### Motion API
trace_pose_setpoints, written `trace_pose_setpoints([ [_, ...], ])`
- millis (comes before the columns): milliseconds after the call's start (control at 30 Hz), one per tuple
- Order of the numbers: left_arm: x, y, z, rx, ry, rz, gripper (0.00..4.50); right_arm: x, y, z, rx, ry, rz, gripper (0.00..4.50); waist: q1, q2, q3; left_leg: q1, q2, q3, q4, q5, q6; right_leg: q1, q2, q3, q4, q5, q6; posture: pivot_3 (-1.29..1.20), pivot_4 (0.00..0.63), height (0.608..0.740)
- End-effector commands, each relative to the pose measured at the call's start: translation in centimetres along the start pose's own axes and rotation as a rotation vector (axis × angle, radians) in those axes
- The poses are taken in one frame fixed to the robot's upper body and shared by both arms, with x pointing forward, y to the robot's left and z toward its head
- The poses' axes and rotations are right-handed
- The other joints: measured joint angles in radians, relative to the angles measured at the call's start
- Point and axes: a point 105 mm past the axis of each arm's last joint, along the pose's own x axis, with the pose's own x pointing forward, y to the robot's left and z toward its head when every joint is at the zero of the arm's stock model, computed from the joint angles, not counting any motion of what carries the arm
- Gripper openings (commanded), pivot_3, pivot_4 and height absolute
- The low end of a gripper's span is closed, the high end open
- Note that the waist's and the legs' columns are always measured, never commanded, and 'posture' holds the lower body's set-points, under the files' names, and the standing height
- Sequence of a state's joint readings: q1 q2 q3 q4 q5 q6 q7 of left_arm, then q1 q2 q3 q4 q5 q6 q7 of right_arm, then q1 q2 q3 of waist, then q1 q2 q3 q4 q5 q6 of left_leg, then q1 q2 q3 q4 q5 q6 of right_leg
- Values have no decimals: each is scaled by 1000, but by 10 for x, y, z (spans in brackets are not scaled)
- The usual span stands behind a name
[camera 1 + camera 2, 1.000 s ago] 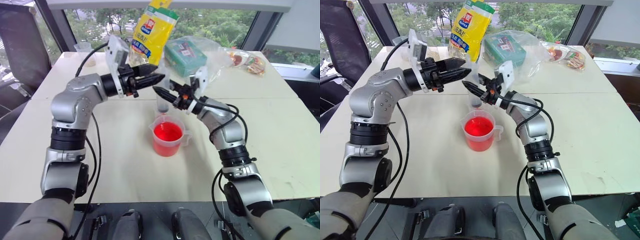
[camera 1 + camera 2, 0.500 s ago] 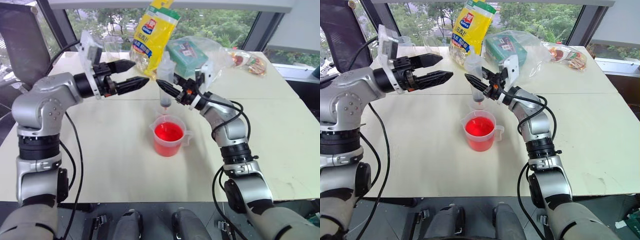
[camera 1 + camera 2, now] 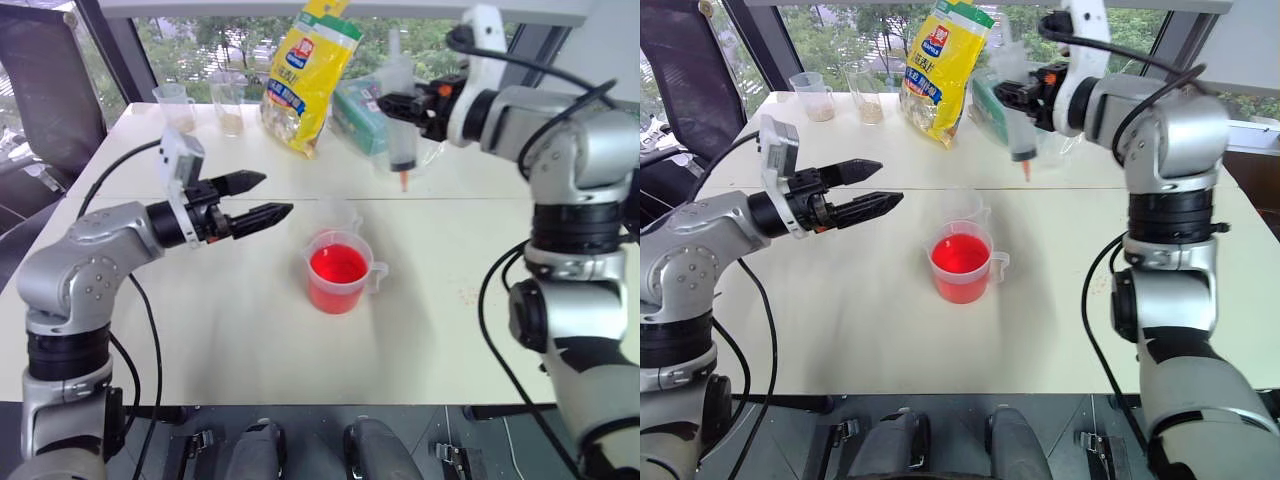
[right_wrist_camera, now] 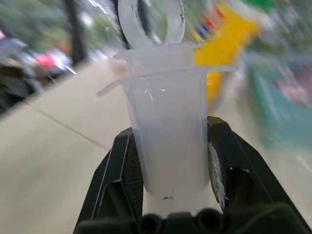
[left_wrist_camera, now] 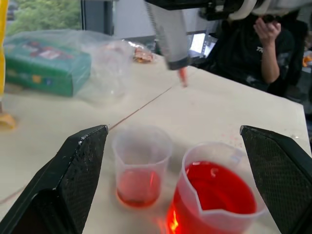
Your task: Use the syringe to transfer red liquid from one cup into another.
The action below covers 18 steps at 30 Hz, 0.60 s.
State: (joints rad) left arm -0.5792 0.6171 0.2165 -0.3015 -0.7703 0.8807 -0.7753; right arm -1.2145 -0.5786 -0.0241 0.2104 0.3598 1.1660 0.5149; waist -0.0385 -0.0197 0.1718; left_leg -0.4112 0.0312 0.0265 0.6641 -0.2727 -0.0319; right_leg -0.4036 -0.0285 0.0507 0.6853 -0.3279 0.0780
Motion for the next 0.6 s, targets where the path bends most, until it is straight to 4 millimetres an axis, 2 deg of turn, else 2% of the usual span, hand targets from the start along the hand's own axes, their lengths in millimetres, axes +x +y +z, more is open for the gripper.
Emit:
trace_pose_setpoints([
  [33, 1, -8, 10, 34, -54, -4, 4482, -2, -24, -56, 70, 253, -87, 1379, 1, 0, 0, 0, 0, 0, 0, 0, 0, 0, 0, 0, 0, 0, 0, 0, 150, 740],
  [167, 1, -9, 9, 24, -55, 4, 4482, -9, -43, -104, 171, 429, -152, 1379, -2, 1, 0, -1, 0, 1, 0, -1, 1, -2, 0, 1, 0, 0, 0, 0, 150, 740],
  [233, 0, -10, 7, 22, -51, 8, 4482, -10, -47, -118, 203, 473, -166, 1379, -7, 1, 1, -3, 0, 1, 0, -1, 1, -3, 1, 1, 0, 0, 0, 0, 150, 740],
  [567, -2, -12, 6, 16, -37, 13, 4482, -13, -66, -167, 308, 601, -251, 1379, -2, 1, 0, -3, 0, 2, 1, 0, 1, -3, 2, 1, 0, 0, 0, 0, 150, 740],
  [600, -2, -12, 7, 12, -39, 12, 4500, -13, -66, -168, 317, 602, -251, 2433, -1, 1, 0, -3, 0, 2, 1, 0, 1, -3, 2, 1, 0, 0, 0, 0, 150, 740],
])
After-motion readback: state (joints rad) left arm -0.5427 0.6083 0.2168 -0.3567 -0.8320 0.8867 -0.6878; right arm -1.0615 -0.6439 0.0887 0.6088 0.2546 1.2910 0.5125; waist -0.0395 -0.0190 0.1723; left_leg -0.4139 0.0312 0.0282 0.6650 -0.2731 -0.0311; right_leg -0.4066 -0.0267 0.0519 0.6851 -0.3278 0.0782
